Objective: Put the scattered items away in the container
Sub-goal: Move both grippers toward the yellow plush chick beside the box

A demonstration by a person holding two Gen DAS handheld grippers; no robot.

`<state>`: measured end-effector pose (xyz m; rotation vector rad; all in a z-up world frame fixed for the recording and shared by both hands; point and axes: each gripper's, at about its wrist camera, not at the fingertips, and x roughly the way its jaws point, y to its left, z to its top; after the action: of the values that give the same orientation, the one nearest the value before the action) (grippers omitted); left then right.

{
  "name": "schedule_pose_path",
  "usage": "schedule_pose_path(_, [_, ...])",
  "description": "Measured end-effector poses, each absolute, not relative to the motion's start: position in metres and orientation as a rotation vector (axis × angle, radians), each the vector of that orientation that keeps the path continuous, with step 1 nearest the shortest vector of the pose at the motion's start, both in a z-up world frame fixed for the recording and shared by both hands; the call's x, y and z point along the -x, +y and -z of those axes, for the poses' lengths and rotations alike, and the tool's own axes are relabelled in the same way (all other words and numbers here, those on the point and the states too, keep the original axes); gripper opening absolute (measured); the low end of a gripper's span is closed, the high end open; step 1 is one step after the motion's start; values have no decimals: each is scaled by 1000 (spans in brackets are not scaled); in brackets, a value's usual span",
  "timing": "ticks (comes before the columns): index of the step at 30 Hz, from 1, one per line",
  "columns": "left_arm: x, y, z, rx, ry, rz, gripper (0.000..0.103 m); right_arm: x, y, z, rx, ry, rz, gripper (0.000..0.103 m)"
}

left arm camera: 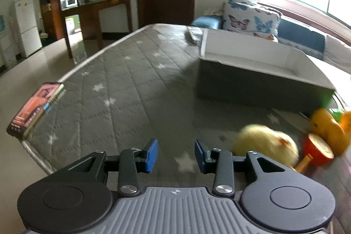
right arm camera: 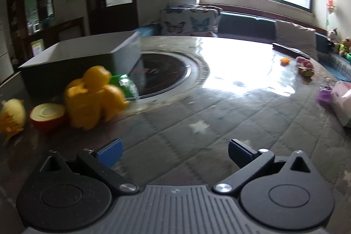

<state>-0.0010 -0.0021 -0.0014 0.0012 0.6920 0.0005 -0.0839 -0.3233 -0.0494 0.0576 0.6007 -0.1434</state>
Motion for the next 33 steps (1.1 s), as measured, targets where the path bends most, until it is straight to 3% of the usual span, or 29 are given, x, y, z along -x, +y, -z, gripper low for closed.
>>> schedule_pose_path(15, [30,-51,23,-59,716,46,39,135,-264,34,-3,628,4,103])
schedule_pose_path(33, [43,-68,14,-94,777,153,39,98,-231,35,-3,699,-136,103])
